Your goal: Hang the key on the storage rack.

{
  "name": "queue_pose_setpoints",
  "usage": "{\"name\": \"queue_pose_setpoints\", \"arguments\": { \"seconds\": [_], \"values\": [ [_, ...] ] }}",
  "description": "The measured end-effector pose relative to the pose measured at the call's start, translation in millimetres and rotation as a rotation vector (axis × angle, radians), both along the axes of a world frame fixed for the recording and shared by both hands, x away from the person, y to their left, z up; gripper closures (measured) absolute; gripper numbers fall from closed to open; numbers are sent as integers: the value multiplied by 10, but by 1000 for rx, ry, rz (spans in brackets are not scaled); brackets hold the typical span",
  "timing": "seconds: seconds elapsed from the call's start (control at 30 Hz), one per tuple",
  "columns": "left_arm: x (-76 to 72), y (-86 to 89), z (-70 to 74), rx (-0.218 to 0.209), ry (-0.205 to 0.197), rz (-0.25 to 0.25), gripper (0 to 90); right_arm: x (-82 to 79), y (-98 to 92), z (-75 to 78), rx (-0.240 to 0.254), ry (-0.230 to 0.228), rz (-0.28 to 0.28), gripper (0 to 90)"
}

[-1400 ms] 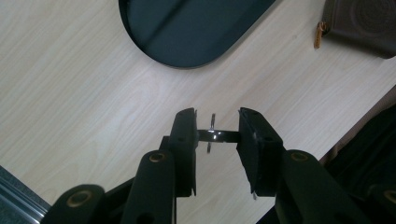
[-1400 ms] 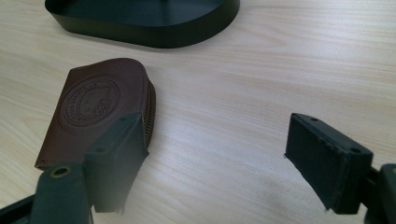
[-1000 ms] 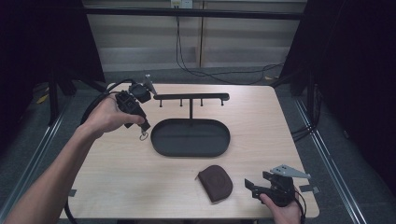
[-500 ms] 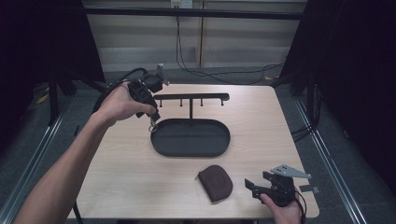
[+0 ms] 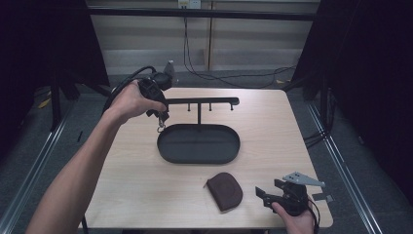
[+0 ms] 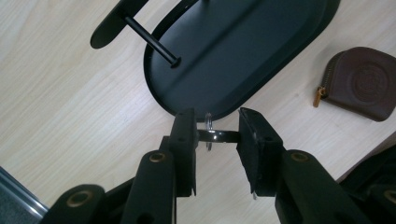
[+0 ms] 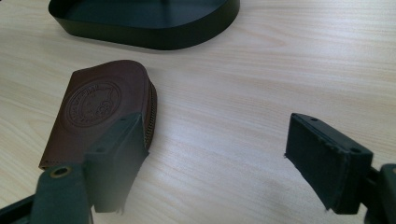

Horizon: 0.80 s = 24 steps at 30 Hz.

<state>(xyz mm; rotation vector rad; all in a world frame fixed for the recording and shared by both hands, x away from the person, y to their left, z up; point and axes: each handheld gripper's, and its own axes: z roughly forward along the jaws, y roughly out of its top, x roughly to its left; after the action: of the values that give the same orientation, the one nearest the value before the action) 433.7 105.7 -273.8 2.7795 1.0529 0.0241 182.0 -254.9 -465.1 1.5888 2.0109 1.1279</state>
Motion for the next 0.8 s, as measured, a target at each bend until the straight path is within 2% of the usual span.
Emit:
{"name": "queue_pose_setpoints", "arguments": {
  "seconds": [0.03, 0.17, 0.37, 0.53, 0.7, 0.77, 0.8],
  "values": [
    [20, -11, -7, -15, 5, 15, 681, 1, -3, 0, 1, 1, 2, 197],
    [47, -40, -13, -10, -4, 29, 681, 1, -4, -1, 1, 1, 3, 197],
    [131, -47, 3, -13, 5, 50, 681, -3, 2, 1, -1, -1, 4, 197],
    [189, -102, -69, 12, 6, 58, 681, 2, -4, -1, 2, 2, 6, 197],
    [269, -117, -121, 8, 8, 75, 681, -1, -2, 0, 2, 0, 7, 197],
    [284, -133, -150, 6, 6, 97, 681, 1, -3, -1, 2, 1, 8, 197],
    [298, -138, -163, 13, 9, 90, 681, 1, -3, -1, 2, 1, 9, 197]
  ]
}}
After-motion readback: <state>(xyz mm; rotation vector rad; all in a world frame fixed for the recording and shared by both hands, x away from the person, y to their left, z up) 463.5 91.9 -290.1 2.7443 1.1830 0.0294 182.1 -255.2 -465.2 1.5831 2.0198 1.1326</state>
